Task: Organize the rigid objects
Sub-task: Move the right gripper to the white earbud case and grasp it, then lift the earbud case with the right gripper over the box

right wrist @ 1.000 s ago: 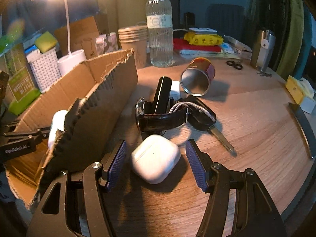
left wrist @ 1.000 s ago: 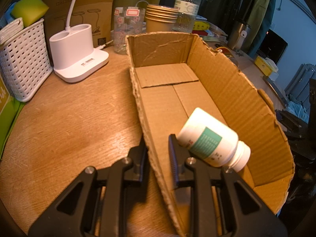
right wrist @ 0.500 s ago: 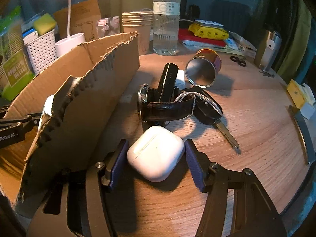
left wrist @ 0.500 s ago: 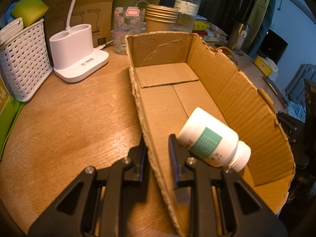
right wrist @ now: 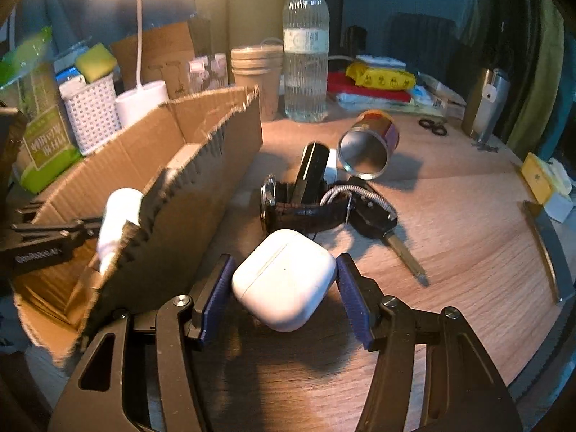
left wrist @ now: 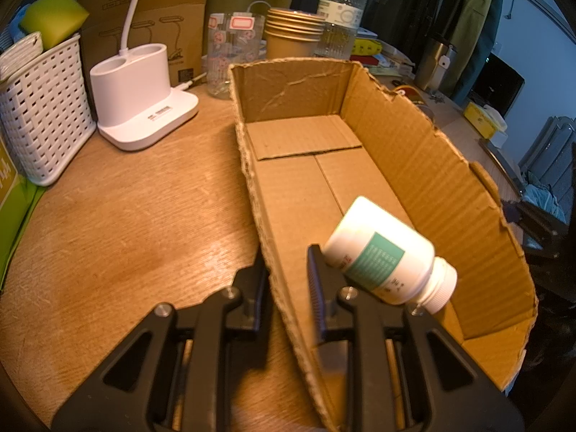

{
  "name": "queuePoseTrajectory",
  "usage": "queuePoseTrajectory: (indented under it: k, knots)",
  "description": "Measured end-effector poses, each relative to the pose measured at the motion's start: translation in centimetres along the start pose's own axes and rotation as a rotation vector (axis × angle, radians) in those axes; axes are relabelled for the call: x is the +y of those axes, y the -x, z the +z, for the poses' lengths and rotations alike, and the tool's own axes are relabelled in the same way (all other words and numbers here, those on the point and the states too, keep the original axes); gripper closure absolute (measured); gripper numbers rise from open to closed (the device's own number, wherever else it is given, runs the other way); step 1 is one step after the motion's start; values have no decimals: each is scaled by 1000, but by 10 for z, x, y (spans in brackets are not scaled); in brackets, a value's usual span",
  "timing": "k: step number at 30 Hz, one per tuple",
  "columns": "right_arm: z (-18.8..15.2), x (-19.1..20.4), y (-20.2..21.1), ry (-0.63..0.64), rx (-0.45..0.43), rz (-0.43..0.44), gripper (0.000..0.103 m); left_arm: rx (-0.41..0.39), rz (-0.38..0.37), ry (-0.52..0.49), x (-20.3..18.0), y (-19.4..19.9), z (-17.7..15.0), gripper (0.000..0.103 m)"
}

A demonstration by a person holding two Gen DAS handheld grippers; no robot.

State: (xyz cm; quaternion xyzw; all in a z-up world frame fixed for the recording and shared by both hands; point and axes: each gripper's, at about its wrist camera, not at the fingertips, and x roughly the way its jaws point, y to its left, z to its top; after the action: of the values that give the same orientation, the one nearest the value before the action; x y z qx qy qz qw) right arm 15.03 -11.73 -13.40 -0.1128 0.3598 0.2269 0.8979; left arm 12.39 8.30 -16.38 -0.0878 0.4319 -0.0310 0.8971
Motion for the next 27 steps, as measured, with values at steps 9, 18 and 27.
queuePoseTrajectory:
  k: [9, 18, 27]
  knots:
    - [10, 3, 33, 1, -91, 12, 42, 0, 0, 0, 0, 0, 0, 81]
    - [20, 13, 57, 21, -160, 34, 42, 0, 0, 0, 0, 0, 0, 81]
    - [26, 36, 75, 67, -213, 92, 42, 0, -1, 0, 0, 0, 0, 81]
